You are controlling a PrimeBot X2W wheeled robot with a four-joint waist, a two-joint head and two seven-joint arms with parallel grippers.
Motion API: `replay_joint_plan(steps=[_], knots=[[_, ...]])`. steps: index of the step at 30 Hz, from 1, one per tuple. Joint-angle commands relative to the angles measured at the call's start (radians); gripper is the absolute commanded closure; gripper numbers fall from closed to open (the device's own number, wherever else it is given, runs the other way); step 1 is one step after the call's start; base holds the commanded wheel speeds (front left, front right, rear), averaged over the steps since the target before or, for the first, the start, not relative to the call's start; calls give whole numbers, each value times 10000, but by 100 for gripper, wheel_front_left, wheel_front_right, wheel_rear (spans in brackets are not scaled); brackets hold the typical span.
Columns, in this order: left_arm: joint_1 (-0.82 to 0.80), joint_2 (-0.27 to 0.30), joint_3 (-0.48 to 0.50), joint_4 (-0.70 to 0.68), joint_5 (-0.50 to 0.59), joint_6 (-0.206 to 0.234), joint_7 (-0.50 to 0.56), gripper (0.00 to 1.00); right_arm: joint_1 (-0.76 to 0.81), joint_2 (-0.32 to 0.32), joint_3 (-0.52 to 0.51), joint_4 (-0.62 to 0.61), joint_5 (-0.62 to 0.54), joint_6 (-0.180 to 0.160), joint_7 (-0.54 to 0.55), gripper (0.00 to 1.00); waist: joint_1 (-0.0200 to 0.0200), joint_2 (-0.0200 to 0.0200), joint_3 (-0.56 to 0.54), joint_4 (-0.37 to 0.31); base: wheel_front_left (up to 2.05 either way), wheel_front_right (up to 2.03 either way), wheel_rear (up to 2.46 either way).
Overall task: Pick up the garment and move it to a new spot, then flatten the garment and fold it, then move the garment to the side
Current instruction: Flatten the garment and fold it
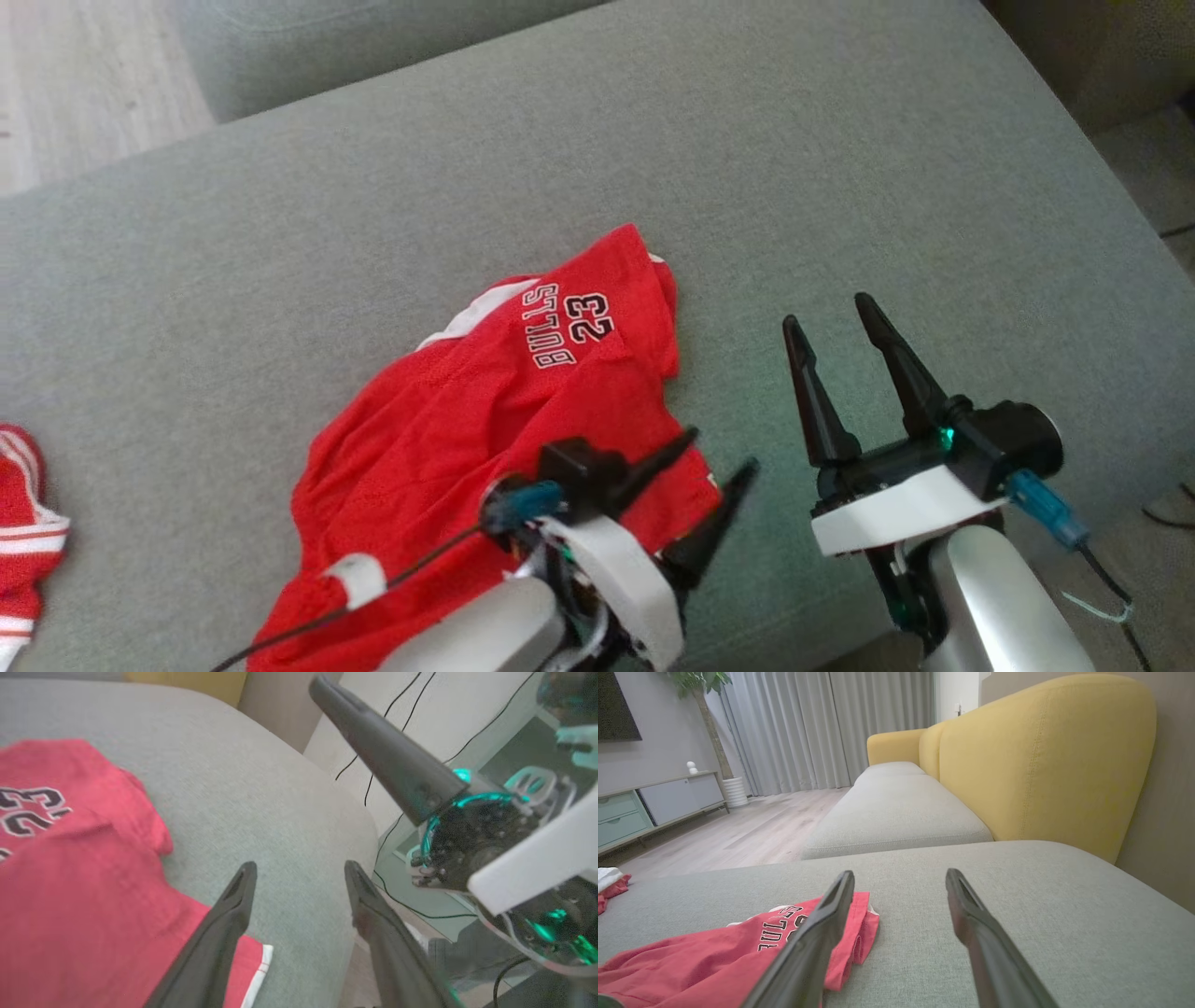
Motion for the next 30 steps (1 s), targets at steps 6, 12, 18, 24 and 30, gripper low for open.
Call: replay_joint_plan(steps=[6,12,18,24,30], knots=[[439,1106,1537,-976,334,1447,-1270,0,179,-16,-90,-393,-382,-7,-94,0,0,0,-616,470,0,0,0],[1770,2464,2860,-1772,424,2845,-2390,0,414,-16,-479,-480,-792,-7,-94,0,0,0,-1127,1054,0,0,0],[2938,3016,3790,-1983,563,3446,-2791,0,698,-16,-715,-301,-1269,-7,-94,0,0,0,-1469,1570,0,0,0],[4467,2689,5747,-2385,1343,3259,-2857,0,1103,-54,-892,-16,-1544,-7,-94,0,0,0,-1667,2149,0,0,0],[6033,1751,7621,-2207,3133,1978,-2860,0,1465,-38,-1014,434,-1511,-7,-94,0,0,0,-1773,2501,0,0,0]])
